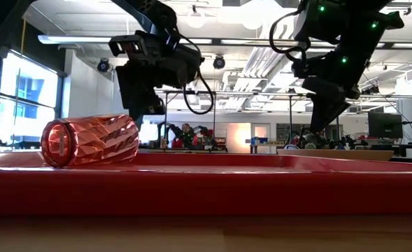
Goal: Pick and place plate/cup/fork/spoon on tray
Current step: Put the brown cup on the red tray
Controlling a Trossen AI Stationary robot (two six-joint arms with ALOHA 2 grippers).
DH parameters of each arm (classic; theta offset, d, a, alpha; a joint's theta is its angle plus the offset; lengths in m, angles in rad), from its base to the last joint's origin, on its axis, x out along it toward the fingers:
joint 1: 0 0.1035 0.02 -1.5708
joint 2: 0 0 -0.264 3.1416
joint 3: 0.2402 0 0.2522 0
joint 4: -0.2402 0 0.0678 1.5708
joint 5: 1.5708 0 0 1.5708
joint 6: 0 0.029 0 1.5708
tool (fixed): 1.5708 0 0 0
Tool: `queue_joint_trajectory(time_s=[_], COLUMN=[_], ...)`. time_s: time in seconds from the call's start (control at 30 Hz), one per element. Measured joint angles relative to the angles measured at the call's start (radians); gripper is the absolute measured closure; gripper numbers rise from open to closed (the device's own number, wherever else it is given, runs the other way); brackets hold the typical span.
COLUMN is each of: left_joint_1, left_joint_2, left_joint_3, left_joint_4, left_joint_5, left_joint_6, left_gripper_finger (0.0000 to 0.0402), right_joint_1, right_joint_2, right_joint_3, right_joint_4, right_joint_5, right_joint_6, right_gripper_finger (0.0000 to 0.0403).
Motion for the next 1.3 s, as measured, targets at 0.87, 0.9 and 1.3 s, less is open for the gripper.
queue_joint_trajectory(time_s=[0.87,0.9,1.3], left_joint_1=[0.001,0.001,0.004], left_joint_2=[-0.001,-0.001,-0.002], left_joint_3=[-0.107,-0.107,-0.107], left_joint_4=[0.031,0.029,-0.053], left_joint_5=[0.004,0.004,0.029], left_joint_6=[0.013,0.013,0.105], left_gripper_finger=[0.0204,0.0209,0.0383], right_joint_1=[0.014,0.013,0.013], right_joint_2=[0.000,0.000,0.000], right_joint_3=[0.000,0.000,0.000], right_joint_4=[0.006,0.007,0.008], right_joint_5=[0.023,0.023,0.023], right_joint_6=[-0.002,-0.002,-0.002], right_gripper_finger=[0.0297,0.0297,0.0297])
